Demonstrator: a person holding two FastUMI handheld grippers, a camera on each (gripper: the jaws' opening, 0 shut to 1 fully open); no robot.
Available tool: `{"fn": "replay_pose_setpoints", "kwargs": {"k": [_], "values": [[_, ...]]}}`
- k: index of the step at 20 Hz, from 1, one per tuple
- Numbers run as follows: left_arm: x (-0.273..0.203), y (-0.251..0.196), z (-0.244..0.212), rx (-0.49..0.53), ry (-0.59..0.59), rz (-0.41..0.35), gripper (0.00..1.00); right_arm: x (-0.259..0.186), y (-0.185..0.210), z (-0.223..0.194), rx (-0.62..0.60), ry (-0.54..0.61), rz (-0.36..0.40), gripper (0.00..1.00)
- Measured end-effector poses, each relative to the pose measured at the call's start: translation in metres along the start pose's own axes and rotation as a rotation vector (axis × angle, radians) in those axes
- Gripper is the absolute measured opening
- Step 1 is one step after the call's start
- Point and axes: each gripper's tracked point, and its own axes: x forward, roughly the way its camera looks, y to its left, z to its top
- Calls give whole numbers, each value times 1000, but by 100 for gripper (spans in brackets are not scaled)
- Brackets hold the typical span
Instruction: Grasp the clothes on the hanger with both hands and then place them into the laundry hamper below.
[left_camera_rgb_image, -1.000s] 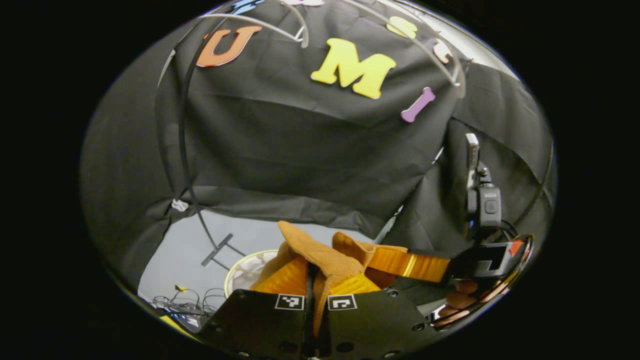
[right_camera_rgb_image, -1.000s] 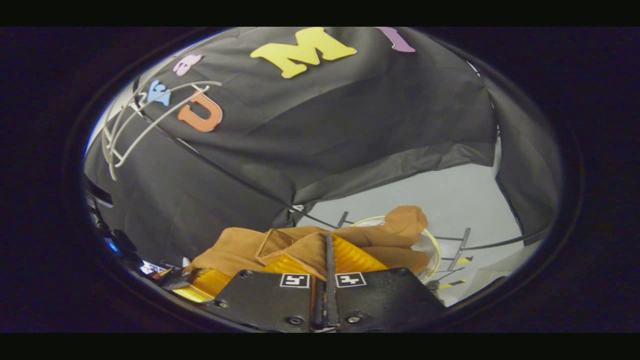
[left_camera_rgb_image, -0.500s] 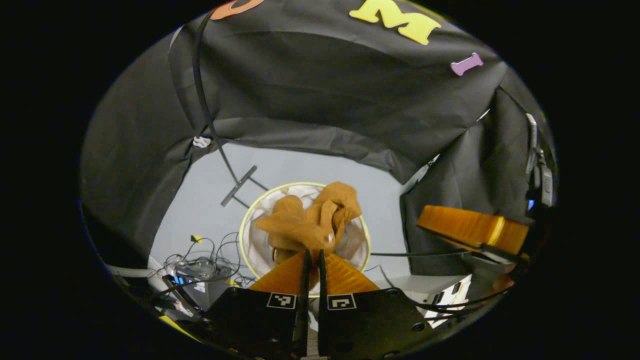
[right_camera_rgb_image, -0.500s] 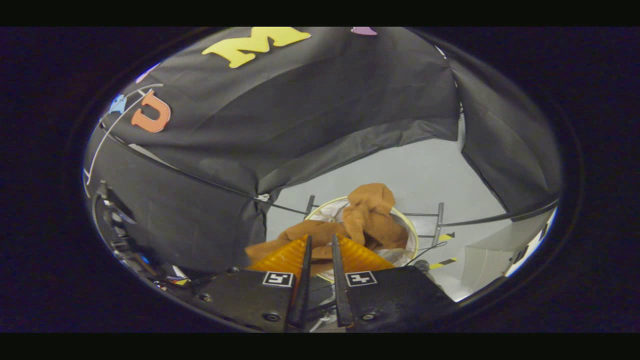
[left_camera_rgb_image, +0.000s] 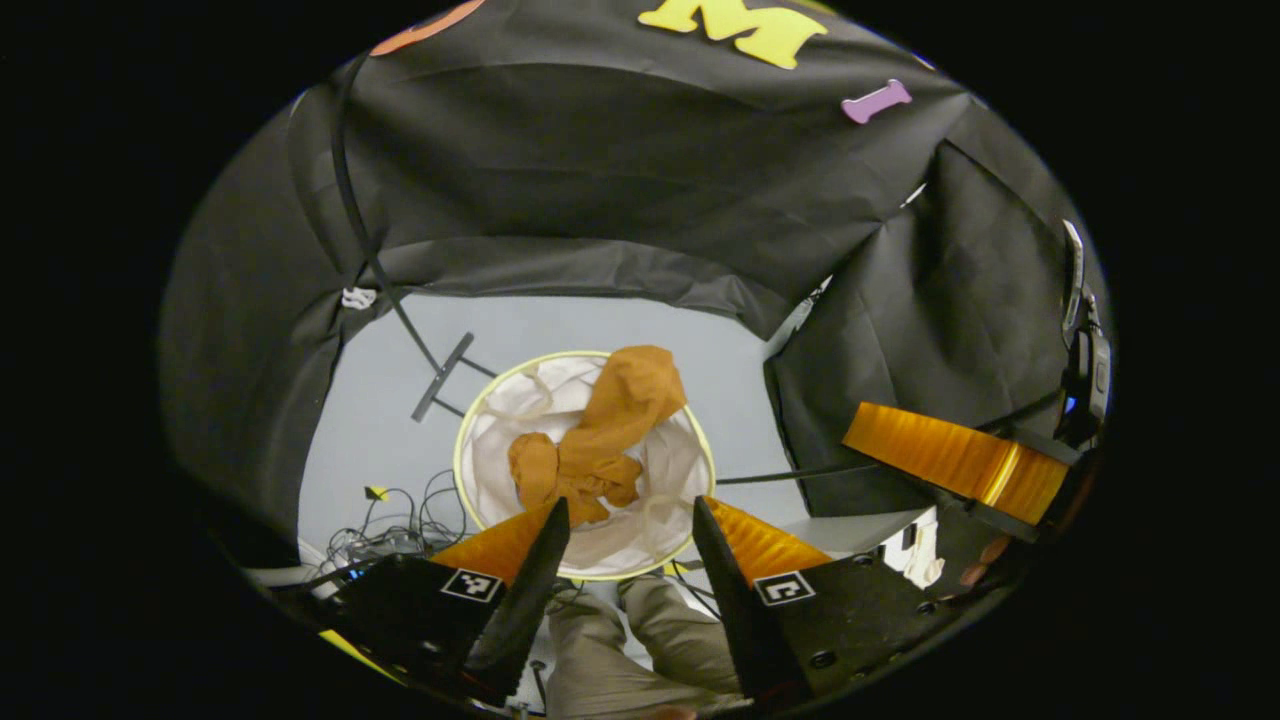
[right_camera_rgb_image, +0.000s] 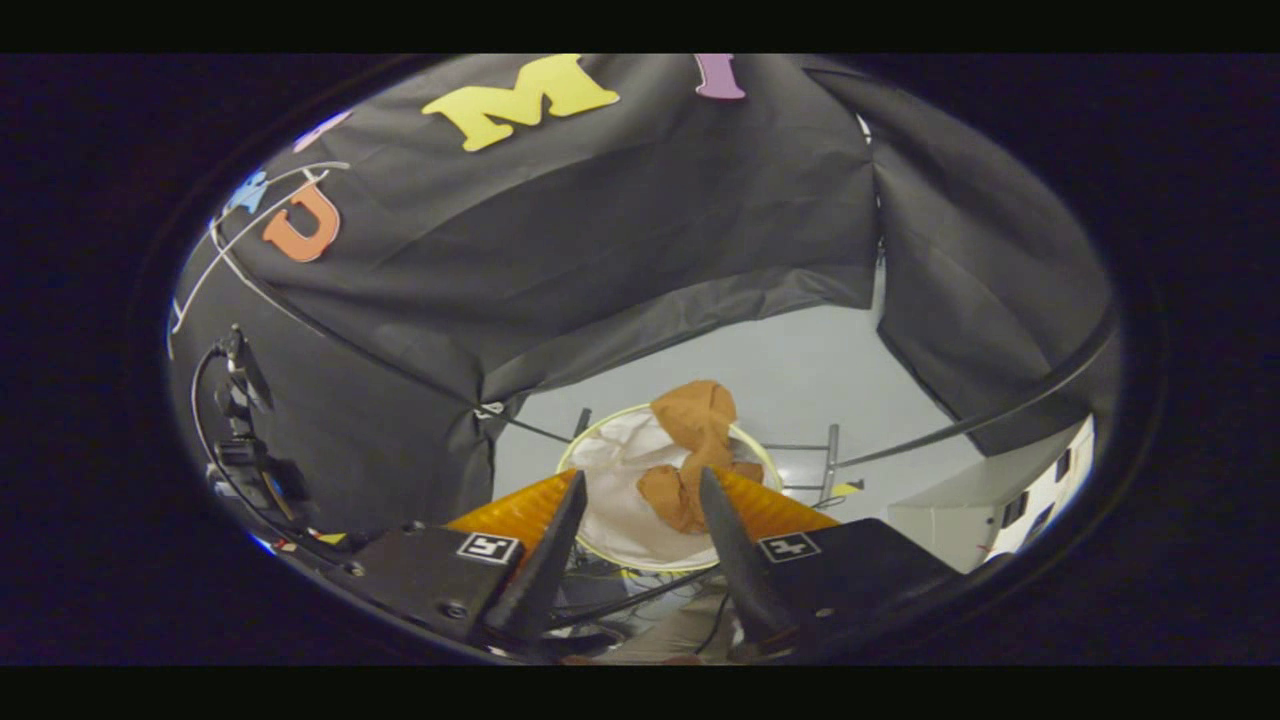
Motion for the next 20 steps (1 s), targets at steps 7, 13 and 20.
{"fn": "replay_pose_setpoints", "kwargs": {"k": [7,13,20], "values": [[-54,-13,15,76,-163,24,96,-69,-12,16,-81,-167,-16,82],[-147,-43,44,89,-425,71,96,-163,-26,41,-194,-389,38,82],[-267,-87,43,148,-800,151,96,-328,-69,49,-315,-688,96,81]]}}
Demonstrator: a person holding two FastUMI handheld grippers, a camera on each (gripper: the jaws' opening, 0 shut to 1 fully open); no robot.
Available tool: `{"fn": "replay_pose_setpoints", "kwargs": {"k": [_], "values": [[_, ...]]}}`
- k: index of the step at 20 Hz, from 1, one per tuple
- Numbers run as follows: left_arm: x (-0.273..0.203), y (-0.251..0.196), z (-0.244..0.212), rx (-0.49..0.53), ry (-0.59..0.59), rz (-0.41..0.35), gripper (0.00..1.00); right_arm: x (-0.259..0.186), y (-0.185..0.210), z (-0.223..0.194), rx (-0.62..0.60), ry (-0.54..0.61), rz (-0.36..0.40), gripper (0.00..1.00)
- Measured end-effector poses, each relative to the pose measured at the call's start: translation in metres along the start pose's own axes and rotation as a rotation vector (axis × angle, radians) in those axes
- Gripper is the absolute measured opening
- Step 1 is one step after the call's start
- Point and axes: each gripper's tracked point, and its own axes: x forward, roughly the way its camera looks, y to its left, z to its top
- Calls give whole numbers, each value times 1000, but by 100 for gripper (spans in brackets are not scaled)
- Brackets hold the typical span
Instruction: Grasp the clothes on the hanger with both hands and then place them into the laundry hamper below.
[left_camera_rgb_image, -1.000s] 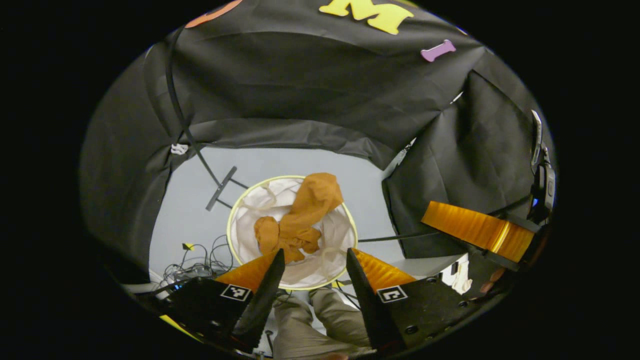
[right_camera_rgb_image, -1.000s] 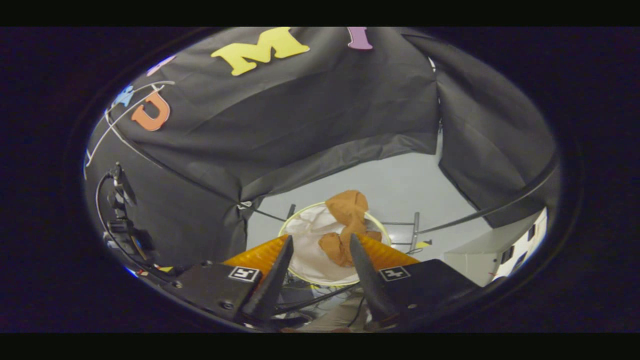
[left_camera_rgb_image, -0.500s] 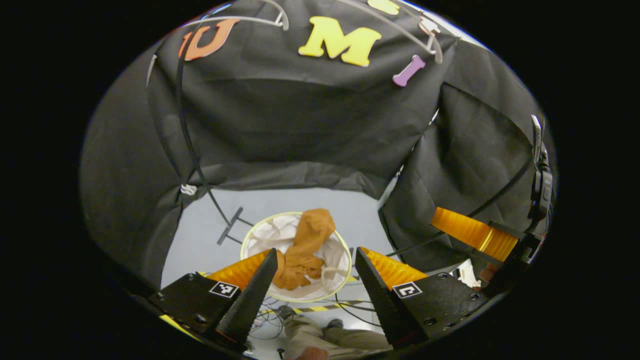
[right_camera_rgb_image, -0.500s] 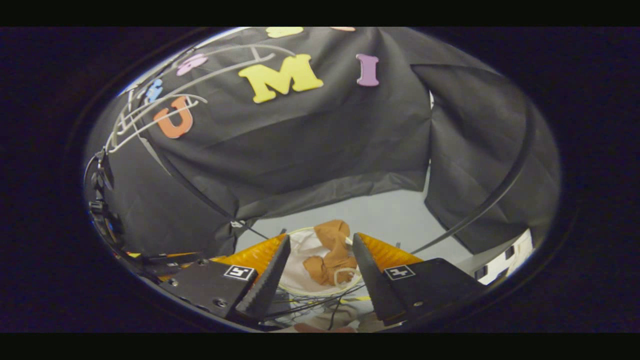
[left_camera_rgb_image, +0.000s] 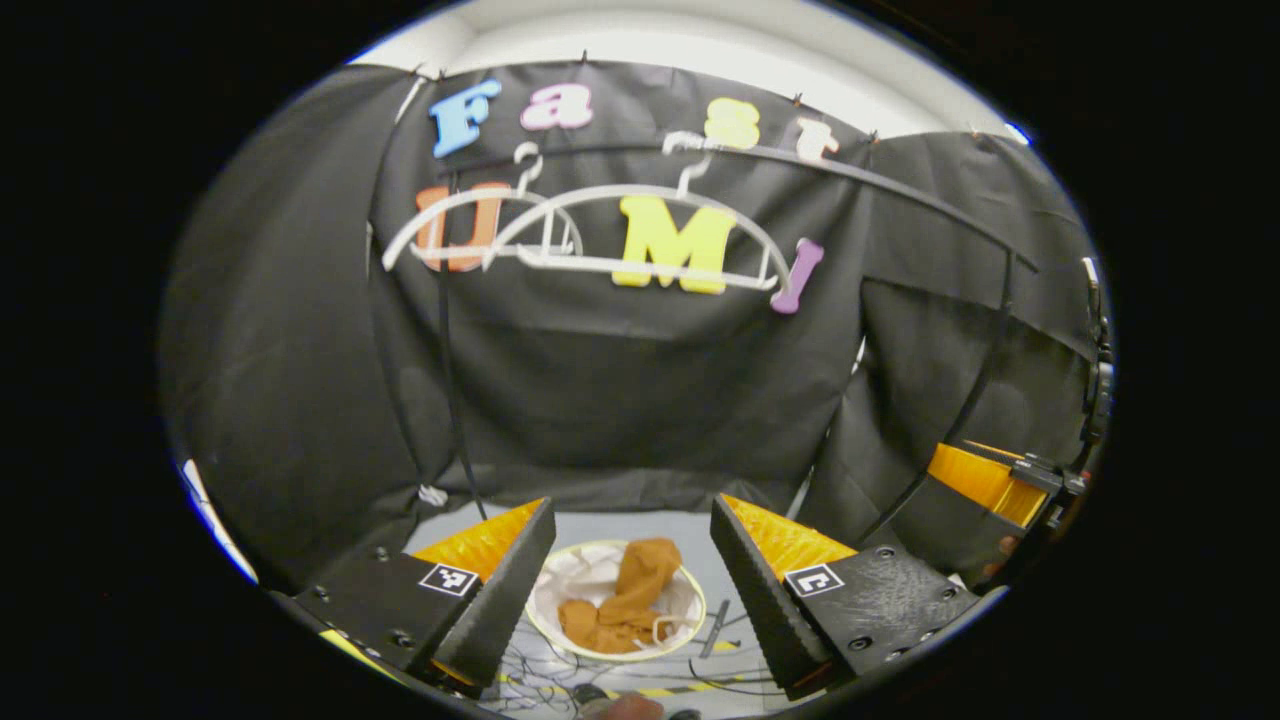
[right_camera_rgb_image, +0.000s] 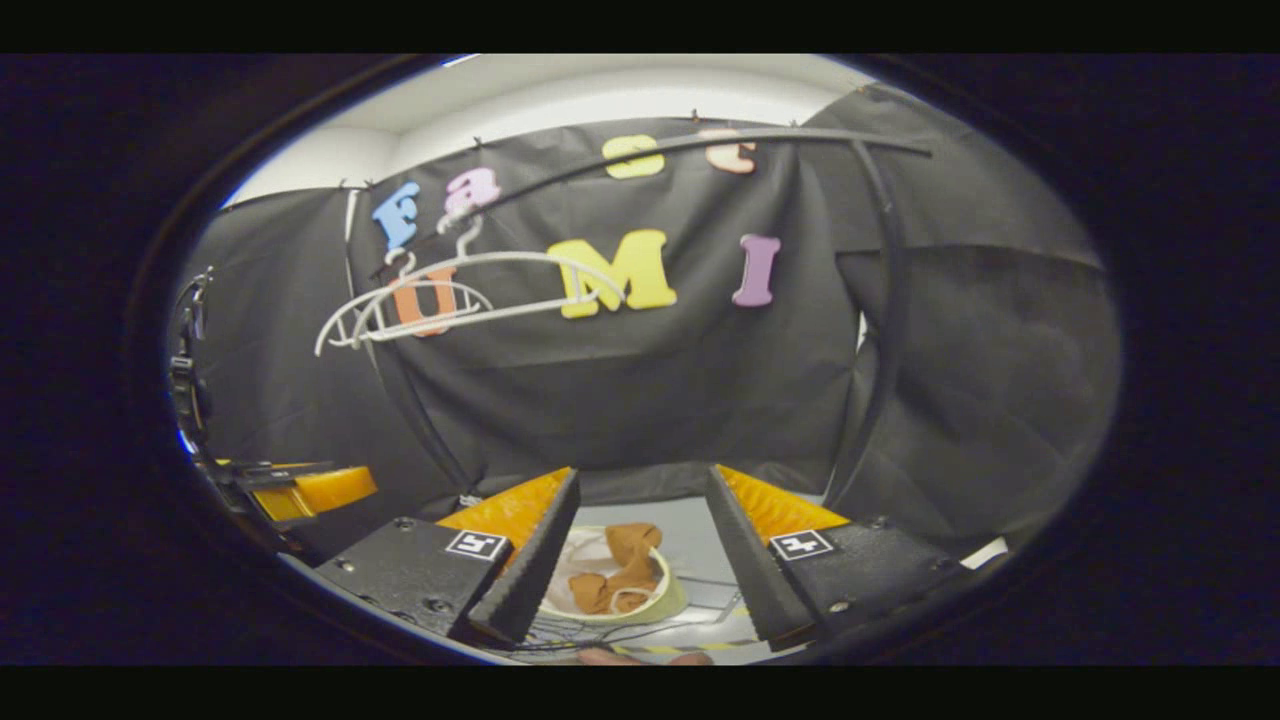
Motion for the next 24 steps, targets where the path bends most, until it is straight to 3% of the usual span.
{"fn": "replay_pose_setpoints", "kwargs": {"k": [2,3,8,14,19,24], "values": [[-38,-8,27,8,-132,13,89,-34,-5,27,-26,-86,26,84],[-57,-10,40,23,-198,28,100,-48,-9,38,-37,-131,36,84],[-130,-22,70,55,-423,67,100,-111,-21,70,-49,-267,79,87],[-117,-27,49,92,-512,95,100,-146,-55,100,-53,-373,49,87],[-148,-31,66,116,-561,93,100,-158,-67,115,-66,-413,0,87],[-139,-18,88,124,-609,72,100,-167,-69,131,-73,-464,-41,87]]}}
